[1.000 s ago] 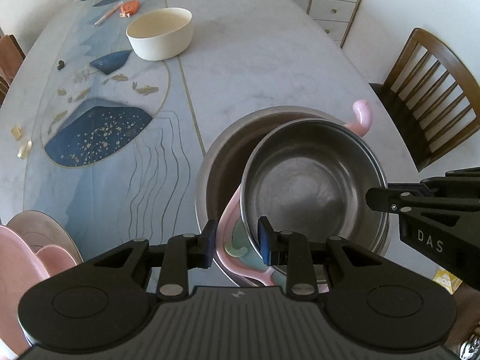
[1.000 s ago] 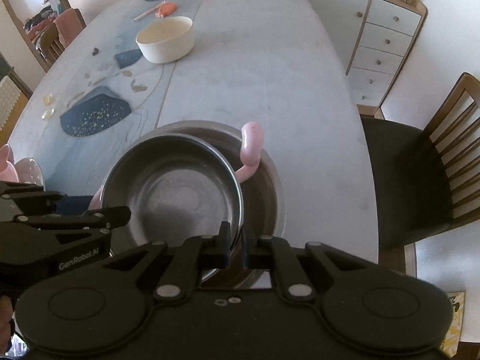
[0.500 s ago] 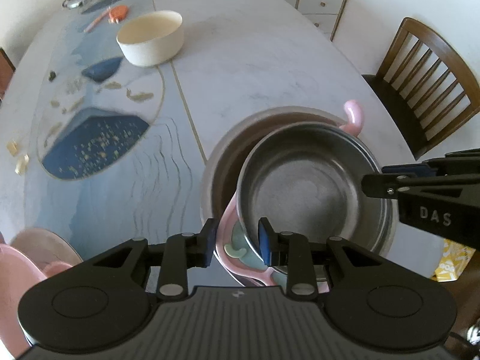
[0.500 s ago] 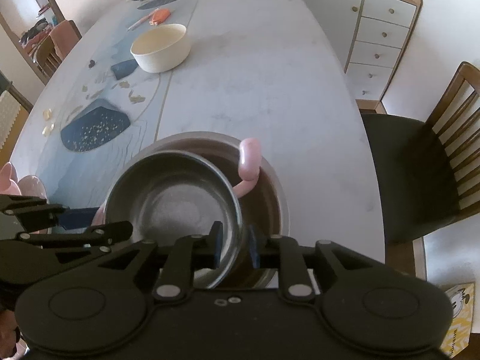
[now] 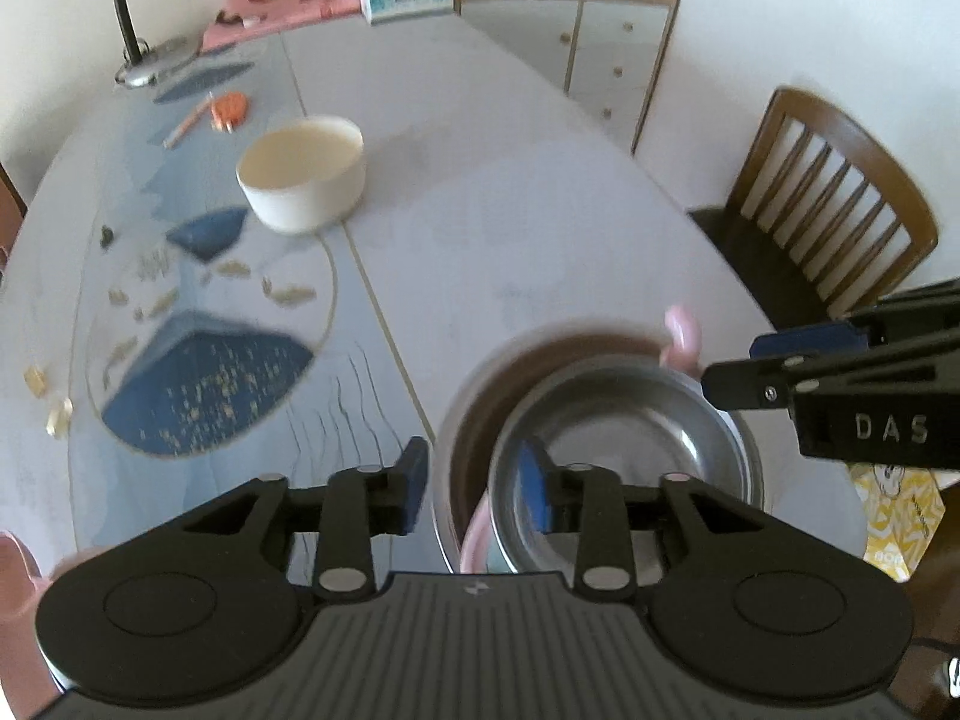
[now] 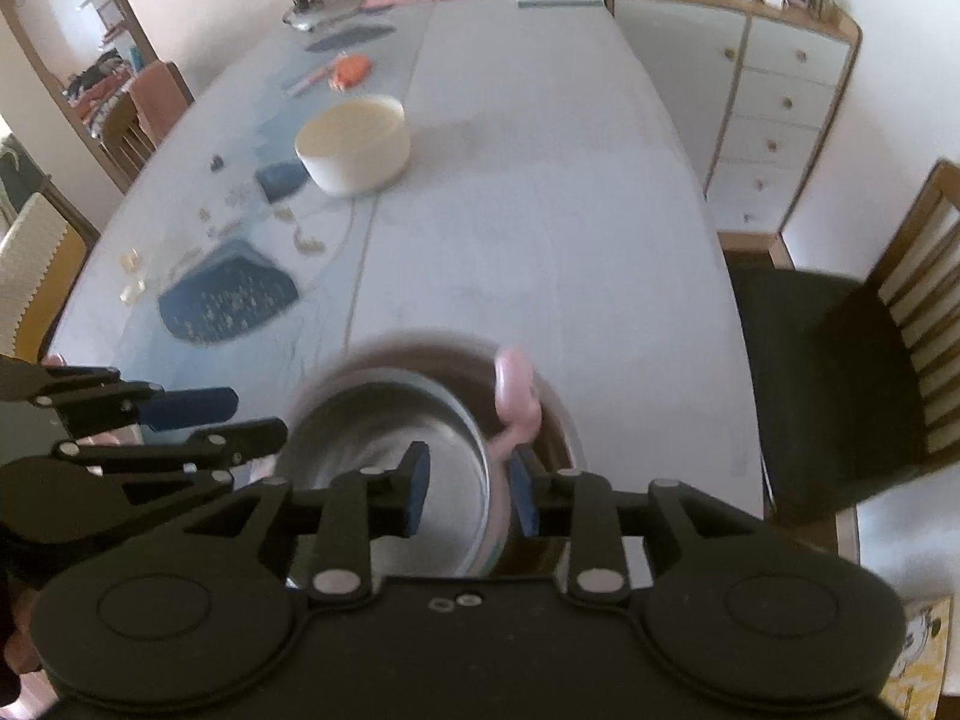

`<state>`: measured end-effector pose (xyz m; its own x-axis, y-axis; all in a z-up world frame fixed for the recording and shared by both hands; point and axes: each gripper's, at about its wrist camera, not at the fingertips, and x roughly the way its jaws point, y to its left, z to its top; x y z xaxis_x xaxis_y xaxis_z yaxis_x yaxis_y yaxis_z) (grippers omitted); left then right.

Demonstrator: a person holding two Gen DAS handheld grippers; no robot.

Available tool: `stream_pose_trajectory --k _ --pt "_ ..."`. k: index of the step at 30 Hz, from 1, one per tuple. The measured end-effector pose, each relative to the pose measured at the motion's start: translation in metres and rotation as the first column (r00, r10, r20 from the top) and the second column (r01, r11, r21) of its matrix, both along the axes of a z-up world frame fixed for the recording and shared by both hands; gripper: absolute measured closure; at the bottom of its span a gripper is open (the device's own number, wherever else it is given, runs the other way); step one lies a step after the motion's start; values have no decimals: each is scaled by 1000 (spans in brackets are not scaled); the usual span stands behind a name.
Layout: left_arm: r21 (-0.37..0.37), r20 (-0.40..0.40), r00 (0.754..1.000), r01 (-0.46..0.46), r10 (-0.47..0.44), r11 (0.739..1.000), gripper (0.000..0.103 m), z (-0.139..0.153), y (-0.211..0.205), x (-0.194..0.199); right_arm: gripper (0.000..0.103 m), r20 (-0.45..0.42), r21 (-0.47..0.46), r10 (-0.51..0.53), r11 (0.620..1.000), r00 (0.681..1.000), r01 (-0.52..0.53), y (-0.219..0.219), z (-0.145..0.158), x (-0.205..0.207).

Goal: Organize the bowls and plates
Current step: 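Lower the pink pot into the steel bowl and open both grippers, then move both grippers toward the cream bowl on the table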

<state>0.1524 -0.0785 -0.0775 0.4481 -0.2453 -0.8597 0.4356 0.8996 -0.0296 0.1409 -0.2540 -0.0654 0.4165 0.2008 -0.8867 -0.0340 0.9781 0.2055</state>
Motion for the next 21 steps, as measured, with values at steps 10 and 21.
stream_pose_trajectory --k 10,21 --pt "-48 121 988 -90 96 995 40 38 14 51 55 108 -19 61 998 992 -59 4 35 65" --pt "-29 173 959 -225 226 974 29 46 30 128 33 157 -26 132 991 979 -130 17 39 150"
